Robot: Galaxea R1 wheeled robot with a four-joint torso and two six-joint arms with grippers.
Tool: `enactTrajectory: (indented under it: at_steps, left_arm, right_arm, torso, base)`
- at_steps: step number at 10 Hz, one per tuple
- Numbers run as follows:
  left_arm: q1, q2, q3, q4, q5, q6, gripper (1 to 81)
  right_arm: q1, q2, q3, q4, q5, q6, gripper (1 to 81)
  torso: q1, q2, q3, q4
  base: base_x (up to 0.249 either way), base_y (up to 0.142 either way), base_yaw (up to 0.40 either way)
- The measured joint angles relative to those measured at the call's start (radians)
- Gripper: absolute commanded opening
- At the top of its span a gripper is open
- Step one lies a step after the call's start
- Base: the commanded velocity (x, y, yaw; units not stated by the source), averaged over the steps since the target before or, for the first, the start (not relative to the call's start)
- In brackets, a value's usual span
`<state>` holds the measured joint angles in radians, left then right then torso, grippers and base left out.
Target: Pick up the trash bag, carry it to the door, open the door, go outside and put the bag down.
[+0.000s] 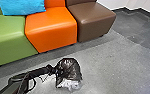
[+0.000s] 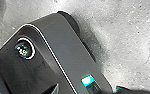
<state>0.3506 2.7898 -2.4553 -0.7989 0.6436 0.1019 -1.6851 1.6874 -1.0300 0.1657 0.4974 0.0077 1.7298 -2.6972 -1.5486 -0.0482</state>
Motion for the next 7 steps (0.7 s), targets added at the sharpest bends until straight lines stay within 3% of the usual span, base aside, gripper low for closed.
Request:
enactTrajectory:
  at_steps: [4, 7]
  left_arm:
    - [-0.011, -0.006, 0.002, -0.032, 0.013, -0.002, 81.1]
    - [-0.015, -0.005, 0.001, -0.036, 0.003, -0.003, 81.1]
  right_arm:
    - [0.001, -0.001, 0.000, 0.000, 0.001, 0.000, 81.1]
    - [0.003, -0.001, 0.001, 0.000, 0.002, 0.000, 81.1]
  torso:
    - [0.000, 0.000, -0.058, 0.000]
    - [0.000, 0.000, -0.065, 0.000]
  base:
    - [0.000, 0.000, 0.000]
    - [0.000, 0.000, 0.000]
